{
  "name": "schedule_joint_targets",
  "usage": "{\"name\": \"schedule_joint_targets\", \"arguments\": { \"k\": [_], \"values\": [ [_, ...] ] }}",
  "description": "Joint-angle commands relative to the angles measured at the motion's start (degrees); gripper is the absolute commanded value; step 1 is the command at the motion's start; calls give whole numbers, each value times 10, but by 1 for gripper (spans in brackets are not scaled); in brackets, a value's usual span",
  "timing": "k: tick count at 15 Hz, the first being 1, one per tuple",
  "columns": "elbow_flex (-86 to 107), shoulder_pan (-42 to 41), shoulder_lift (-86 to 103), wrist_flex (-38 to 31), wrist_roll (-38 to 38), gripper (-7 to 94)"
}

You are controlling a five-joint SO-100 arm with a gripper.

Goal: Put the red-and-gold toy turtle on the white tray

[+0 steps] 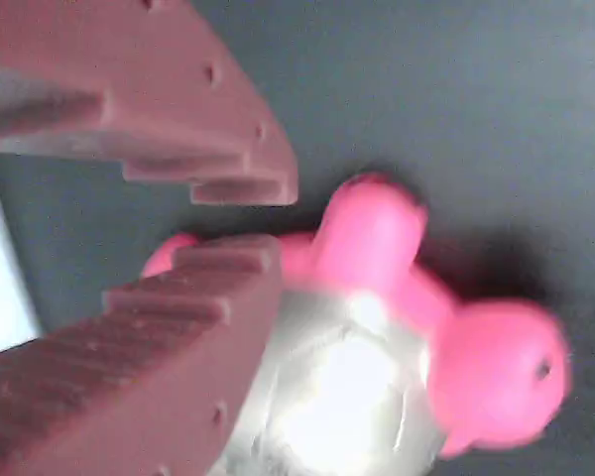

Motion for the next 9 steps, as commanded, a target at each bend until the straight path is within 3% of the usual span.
{"name": "schedule_joint_targets", "arguments": {
  "k": [1,6,9],
  "values": [
    [-206,15,-141,62,-112,0],
    [-482,40,-357,192,-252,0],
    [-519,50,-441,210,-290,0]
  ]
}}
